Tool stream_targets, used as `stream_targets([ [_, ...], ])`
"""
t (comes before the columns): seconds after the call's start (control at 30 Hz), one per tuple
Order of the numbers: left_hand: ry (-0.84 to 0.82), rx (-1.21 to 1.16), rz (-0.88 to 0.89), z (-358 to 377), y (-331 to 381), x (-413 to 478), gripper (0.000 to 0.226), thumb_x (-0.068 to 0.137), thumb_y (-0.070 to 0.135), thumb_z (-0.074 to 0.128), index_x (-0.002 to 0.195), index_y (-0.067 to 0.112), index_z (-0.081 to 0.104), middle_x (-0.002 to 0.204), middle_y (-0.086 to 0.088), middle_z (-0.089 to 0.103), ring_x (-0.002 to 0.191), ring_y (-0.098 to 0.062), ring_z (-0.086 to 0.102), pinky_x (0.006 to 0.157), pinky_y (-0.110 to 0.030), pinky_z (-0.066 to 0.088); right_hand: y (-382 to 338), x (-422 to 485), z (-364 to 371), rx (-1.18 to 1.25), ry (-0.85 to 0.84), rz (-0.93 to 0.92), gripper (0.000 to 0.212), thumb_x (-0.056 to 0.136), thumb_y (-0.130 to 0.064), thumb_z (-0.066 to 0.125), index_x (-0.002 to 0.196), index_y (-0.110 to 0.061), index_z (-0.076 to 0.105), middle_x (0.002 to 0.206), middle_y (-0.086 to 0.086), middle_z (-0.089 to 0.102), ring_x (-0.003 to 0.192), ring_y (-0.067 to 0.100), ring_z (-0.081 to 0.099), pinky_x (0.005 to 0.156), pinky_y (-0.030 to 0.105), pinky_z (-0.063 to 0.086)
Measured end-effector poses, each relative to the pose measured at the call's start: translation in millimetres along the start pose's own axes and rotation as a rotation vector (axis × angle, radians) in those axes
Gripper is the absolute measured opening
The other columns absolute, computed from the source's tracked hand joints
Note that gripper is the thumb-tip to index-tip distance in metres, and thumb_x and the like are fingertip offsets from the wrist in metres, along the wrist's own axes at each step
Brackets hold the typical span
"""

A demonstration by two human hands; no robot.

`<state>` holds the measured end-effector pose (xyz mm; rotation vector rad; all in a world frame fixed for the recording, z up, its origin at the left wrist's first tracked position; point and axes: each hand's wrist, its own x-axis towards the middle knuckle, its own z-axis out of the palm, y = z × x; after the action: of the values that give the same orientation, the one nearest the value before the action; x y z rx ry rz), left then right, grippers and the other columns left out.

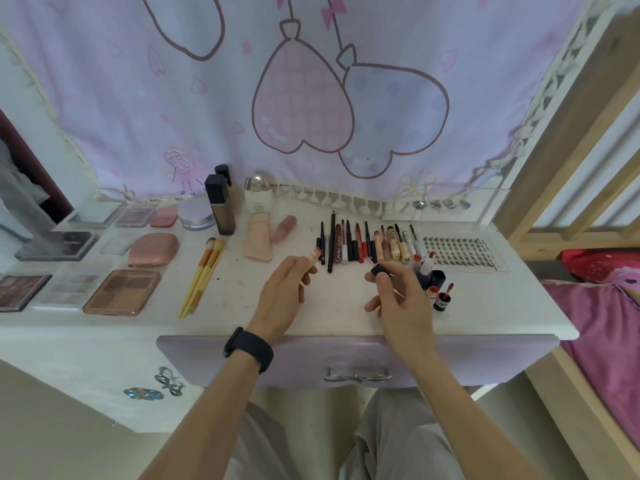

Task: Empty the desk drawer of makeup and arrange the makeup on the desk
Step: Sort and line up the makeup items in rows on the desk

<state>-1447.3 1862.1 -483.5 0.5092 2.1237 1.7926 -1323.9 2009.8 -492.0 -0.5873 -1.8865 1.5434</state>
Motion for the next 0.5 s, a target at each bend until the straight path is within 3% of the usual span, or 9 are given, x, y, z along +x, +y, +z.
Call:
stream_targets([
  [0.1,-0.029,0.125,0.047,-1,4,5,0.032,0.103,0.046,0.043,0.102,0.028,0.070,0.110,-0.003,0.058,0.089,-0.015,0.054,0.077,-0.025,0.040,-2,-3,0,0.009,0.020,0.041,0.008,0.106,-0.025,0.052,0.110,-0.029,0.057,0.102,-0.011,0.075,0.059,0.012,0.067,0.055,0.016,0.047],
  [0.17,-0.044,0.160,0.074,1,6,6,0.030,0.101,0.045,0.047,0.109,0.030,0.071,0.116,-0.006,0.059,0.098,-0.017,0.055,0.078,-0.022,0.040,-3,-5,1,-0.002,0.030,0.070,0.004,0.106,-0.025,0.051,0.107,-0.028,0.053,0.105,-0.009,0.074,0.059,0.012,0.067,0.054,0.015,0.047],
  [0.37,-0.025,0.256,0.131,12,8,6,0.017,0.093,0.053,0.061,0.101,0.039,0.066,0.100,0.011,0.066,0.089,-0.004,0.059,0.073,-0.018,0.039,-4,-5,2,-0.192,0.007,0.037,0.015,0.109,-0.032,0.040,0.119,-0.035,0.050,0.110,-0.018,0.067,0.059,0.006,0.070,0.057,0.014,0.048],
  [0.5,-0.064,0.361,0.165,20,6,10,0.014,0.088,0.052,0.067,0.095,0.041,0.068,0.092,0.022,0.069,0.082,0.006,0.059,0.070,-0.015,0.041,-6,-1,3,-0.222,0.024,0.106,0.011,0.106,-0.039,0.045,0.115,-0.032,0.048,0.104,-0.016,0.067,0.061,0.002,0.071,0.058,0.019,0.044],
])
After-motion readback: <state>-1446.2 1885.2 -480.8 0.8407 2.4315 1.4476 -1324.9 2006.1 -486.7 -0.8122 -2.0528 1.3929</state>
